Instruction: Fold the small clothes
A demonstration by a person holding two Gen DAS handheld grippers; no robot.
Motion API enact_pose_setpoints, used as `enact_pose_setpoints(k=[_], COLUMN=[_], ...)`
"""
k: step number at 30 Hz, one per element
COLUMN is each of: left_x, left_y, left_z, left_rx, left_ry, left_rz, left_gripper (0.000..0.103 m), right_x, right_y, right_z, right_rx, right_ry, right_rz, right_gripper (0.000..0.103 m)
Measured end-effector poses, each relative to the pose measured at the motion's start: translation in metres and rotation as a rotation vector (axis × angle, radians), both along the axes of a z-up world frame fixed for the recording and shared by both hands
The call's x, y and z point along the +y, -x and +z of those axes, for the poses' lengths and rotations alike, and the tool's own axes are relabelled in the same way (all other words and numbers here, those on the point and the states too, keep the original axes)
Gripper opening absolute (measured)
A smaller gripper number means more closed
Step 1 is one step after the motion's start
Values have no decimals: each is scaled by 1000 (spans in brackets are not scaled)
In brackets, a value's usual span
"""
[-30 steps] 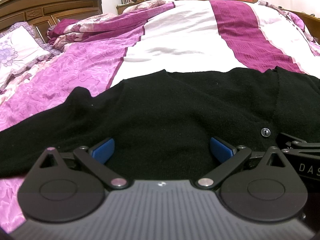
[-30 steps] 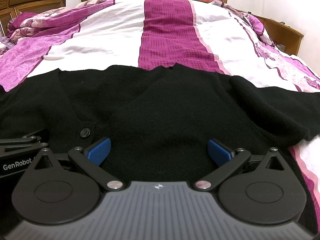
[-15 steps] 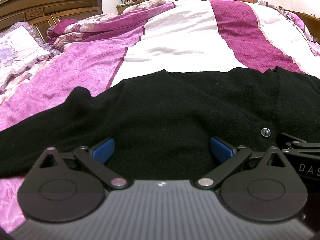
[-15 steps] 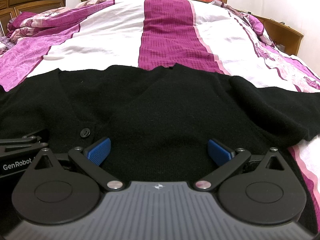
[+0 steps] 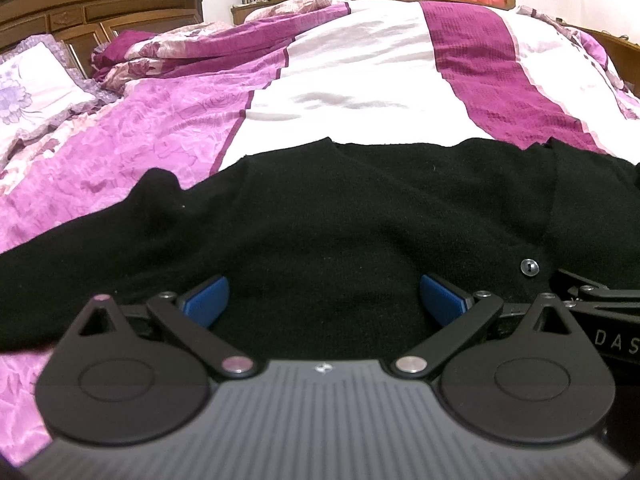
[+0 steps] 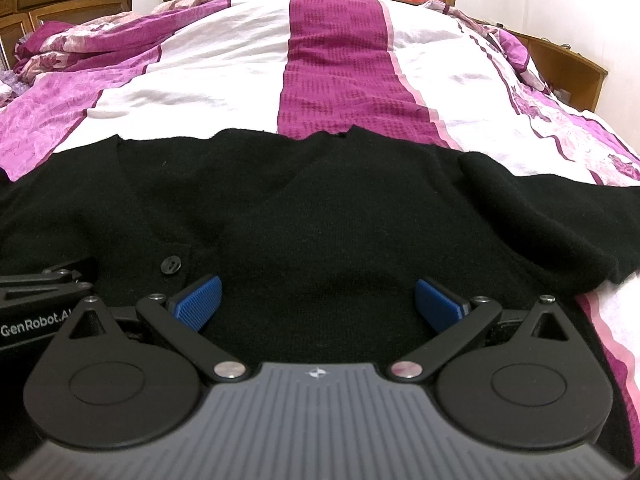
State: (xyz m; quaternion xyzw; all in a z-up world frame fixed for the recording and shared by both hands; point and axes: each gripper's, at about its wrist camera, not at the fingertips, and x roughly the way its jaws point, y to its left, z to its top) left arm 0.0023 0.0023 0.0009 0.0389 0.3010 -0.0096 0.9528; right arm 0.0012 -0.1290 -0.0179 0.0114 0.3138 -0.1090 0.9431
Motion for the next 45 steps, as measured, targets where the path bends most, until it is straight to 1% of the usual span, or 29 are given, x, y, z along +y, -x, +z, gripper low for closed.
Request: enact_pose_setpoints(k=[8,13,15,17,19,20,22,24,26,27,29,30,32,33,34,35,36,39,42,45], left_x=[3,16,30,48,69,80,108,145,178,196,224,241,272,291,307,324,343,380,404,409], left_y=[6,13,20,33,46,52,64,82,100,109,123,131,143,149,154,159,165,181,184,188], left_z=[7,16,23,29,37,42,52,59,61,62,65,65,64,61,58,54,50,42,33,24], left_rx=[-15,-17,-21,-33,-34,-37,-69,-124,-163,-178,-217,-246,-282,-282,-269,-255,-250,-260,-261,-216], left_ry=[-2,18,54,111,142,151,186,256,306,314,311,310,331,364,399,453,526,669,806,857], left_rz=[-16,-40,-66,-94,-86,-67,-9,74,148,179,223,244,305,351,396,441,473,582,659,717], left_gripper=[103,103,103,103,103,103,103,103,103,103,103,102,96,89,79,74,72,72,72,72], right_x=[0,5,7,9,11,13,20,29,40,44,55,60,69,70,68,66,65,66,66,65], right_y=[-1,-2,-2,-2,-2,0,5,12,21,27,35,36,30,25,22,20,19,21,22,22], right_z=[1,2,3,4,7,11,22,34,38,36,26,19,5,2,3,2,1,-2,-4,-4], right_rx=[0,3,1,-1,-13,-26,-70,-116,-142,-148,-138,-117,-47,-22,-19,-13,-13,-15,-16,-18], right_ry=[-2,25,34,37,27,14,-37,-99,-127,-121,-64,-24,30,30,18,8,0,12,16,6], right_rz=[6,18,28,33,30,27,32,82,143,166,187,190,202,206,202,193,190,189,186,184], right_gripper=[103,103,103,103,103,103,103,103,103,103,103,103,103,103,103,103,103,103,103,103])
